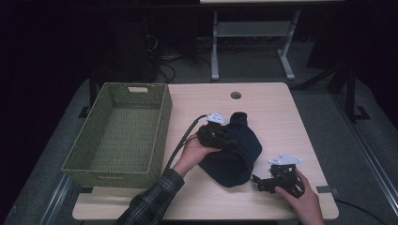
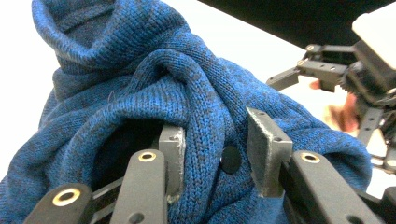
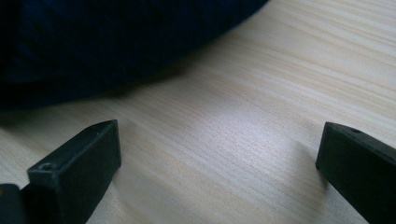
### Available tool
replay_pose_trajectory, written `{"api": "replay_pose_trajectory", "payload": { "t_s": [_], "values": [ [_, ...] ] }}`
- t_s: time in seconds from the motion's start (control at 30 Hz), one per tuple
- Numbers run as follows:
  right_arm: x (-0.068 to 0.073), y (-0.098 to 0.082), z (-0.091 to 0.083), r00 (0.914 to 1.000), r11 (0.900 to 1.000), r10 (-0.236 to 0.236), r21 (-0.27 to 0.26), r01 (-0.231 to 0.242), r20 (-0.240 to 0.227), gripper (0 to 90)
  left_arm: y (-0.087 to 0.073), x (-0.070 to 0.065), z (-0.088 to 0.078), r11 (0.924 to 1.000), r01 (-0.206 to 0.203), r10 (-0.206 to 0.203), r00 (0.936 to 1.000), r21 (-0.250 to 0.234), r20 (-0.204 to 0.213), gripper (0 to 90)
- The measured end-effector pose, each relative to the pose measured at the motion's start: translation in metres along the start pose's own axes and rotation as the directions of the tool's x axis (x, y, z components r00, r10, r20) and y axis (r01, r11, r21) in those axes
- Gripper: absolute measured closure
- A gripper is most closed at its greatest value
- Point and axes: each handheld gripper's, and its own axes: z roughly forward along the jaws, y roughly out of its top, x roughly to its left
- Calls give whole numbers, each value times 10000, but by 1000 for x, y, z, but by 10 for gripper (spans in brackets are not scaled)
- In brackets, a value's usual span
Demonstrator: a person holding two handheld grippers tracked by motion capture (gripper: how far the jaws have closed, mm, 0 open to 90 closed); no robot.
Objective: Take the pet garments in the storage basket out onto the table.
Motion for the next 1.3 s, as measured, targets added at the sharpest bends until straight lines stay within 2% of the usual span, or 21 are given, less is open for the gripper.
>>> {"api": "replay_pose_trajectory", "payload": {
  "t_s": [0.27, 0.4, 0.57, 0.67, 0.77, 0.97, 1.3],
  "values": [
    [0, 0, 0, 10000, 10000, 5, 1, -5, 1, 0, -5, 2, 17, 9978, -284, 297, 9993, 599, -220, 611],
    [0, 0, 0, 10000, 10000, 2, 0, -2, 0, 0, -8, 4, 24, 9981, -92, 107, 9996, 602, -260, 608],
    [0, 0, 0, 10000, 10000, 3, 1, -3, -3, 0, -11, 7, 31, 9948, -198, 233, 9992, 997, -337, 600],
    [0, 0, 0, 10000, 10000, 2, 0, -2, 0, 0, -14, 7, 34, 9953, -34, 72, 9992, 969, -391, 581],
    [0, 0, 0, 10000, 10000, -5, -1, 5, -1, 0, -13, 6, 34, 9955, -72, 122, 9986, 948, -519, 541],
    [0, 0, 0, 10000, 10000, -2, -1, 2, 0, 0, -13, 8, 32, 9960, 74, -12, 9976, 885, -693, 364],
    [0, 0, 0, 10000, 10000, 2, -5, -2, -9, 0, -7, 1, 15, 9971, -190, 259, 9952, 736, -946, 220]
  ]
}}
